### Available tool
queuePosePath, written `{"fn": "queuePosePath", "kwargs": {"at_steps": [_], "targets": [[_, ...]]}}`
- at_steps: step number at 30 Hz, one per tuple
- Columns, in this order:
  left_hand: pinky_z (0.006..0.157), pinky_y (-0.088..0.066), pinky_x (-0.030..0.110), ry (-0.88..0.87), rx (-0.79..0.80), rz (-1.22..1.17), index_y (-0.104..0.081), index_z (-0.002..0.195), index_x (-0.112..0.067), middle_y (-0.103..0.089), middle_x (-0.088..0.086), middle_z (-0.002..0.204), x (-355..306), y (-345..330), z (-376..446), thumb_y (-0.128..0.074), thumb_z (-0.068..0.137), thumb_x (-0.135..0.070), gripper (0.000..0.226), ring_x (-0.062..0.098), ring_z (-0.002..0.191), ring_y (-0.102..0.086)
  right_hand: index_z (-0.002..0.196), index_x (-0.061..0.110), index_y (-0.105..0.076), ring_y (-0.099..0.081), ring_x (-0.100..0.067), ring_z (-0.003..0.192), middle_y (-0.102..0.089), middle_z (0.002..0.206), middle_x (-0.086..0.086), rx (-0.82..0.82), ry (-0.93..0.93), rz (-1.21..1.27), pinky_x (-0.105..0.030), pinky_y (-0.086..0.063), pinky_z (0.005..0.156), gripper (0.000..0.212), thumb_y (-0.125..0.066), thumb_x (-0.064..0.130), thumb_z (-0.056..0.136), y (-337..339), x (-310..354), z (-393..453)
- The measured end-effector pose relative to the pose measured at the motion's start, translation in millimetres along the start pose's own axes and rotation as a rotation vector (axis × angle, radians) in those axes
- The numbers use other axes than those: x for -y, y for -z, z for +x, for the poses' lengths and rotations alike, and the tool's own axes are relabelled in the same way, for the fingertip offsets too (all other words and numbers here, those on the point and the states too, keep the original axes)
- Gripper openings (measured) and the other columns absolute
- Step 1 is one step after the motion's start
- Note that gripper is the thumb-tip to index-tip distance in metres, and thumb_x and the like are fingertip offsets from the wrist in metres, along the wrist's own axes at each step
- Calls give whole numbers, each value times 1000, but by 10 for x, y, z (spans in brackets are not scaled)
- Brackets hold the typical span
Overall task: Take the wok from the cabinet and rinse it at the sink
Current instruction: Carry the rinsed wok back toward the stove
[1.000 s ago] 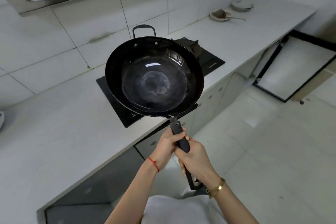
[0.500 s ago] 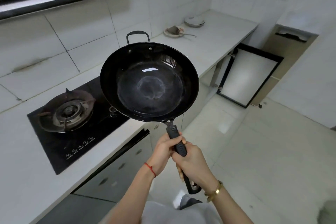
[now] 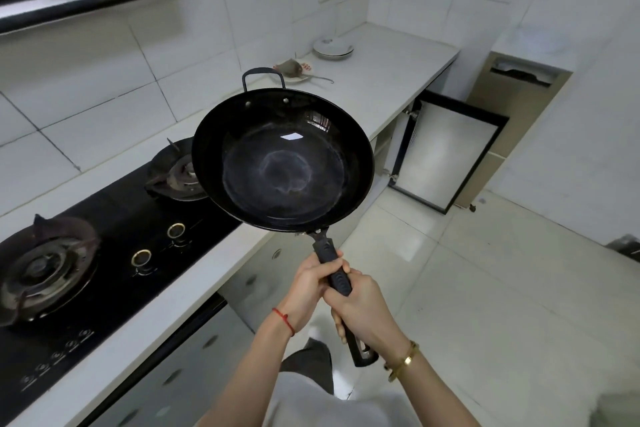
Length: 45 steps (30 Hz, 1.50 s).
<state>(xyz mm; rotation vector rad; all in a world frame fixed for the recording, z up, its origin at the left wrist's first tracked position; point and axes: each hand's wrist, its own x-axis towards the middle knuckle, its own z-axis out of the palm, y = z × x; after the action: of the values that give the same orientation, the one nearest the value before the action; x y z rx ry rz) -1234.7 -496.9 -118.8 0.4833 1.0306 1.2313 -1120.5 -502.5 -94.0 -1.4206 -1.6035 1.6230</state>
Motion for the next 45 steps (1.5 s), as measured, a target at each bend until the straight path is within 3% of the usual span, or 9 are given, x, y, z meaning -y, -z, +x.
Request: {"fn": "queuePosePath", "kwargs": {"at_steps": [5, 10, 13, 24, 29, 32, 37, 41, 45], "targets": [[100, -44, 45, 11, 18, -4, -49, 102, -2, -59, 10, 77, -98, -117, 564, -62, 80, -7, 25, 38, 100, -53, 79, 1, -51, -47, -20, 31, -53, 47, -15, -6, 15, -15, -27, -42, 36, 8, -53, 3, 87, 285, 32, 507], [80, -54, 26, -15, 24, 56, -49, 100, -3, -58, 9, 78, -350, -244, 1218, -50, 93, 1, 8, 30, 92, -57, 81, 0, -52, -47, -23, 33, -52, 48, -17, -6, 4, -7, -27, -42, 36, 9, -54, 6, 88, 564, 172, 1179], [70, -53, 19, -14, -3, 96, -50, 99, -3, -57, 9, 77, -567, -318, 1635, -48, 94, 1, 7, 17, 75, -61, 79, -1, -53, -48, -25, 34, -53, 50, -18, 8, -2, -15, -28, -43, 36, 9, -54, 5, 87, 739, 317, 1637], [77, -51, 22, -17, -29, 70, -50, 100, -3, -57, 8, 79, -1166, -277, 2857, -51, 94, -1, 7, 15, 76, -60, 78, 1, -55, -48, -20, 30, -53, 46, -15, 45, 43, -107, -25, -41, 35, 13, -55, 9, 88, 1068, 775, 2947], [80, -51, 24, -40, -98, -8, -53, 103, -5, -60, 5, 76, -1285, -243, 3257, -52, 93, -3, 10, 19, 85, -60, 76, 6, -56, -50, -8, 34, -54, 48, -4, 80, 76, -190, -28, -46, 42, 10, -56, 7, 86, 1154, 816, 3476], [83, -50, 27, -57, -154, -70, -53, 104, -4, -61, 5, 75, -1317, -238, 3531, -53, 92, -3, 11, 23, 87, -59, 72, 7, -55, -51, -12, 36, -55, 50, -7, 126, 91, -224, -34, -48, 45, 11, -56, 6, 84, 1241, 833, 3793], [80, -51, 26, -108, -279, -144, -52, 107, -3, -59, 6, 76, -1378, -312, 3946, -49, 95, -3, 13, 20, 82, -64, 81, 4, -60, -56, -11, 38, -56, 47, -3, 233, 145, -322, -24, -48, 44, 8, -57, 9, 86, 1426, 899, 4317], [93, -49, 34, -164, -353, -218, -51, 121, 1, -60, 6, 80, -1397, -368, 4240, -48, 97, -7, 25, 27, 95, -58, 82, 3, -59, -54, -17, 35, -54, 41, -2, 360, 130, -322, -24, -44, 39, 9, -56, 9, 87, 1600, 971, 4687], [91, -50, 34, -219, -445, -307, -46, 130, 1, -65, 11, 87, -1392, -433, 4488, -47, 98, -8, 33, 28, 95, -64, 86, 8, -59, -57, -20, 36, -58, 46, -8, 431, 177, -351, -25, -45, 38, 4, -56, 10, 87, 1712, 1023, 4970]]}}
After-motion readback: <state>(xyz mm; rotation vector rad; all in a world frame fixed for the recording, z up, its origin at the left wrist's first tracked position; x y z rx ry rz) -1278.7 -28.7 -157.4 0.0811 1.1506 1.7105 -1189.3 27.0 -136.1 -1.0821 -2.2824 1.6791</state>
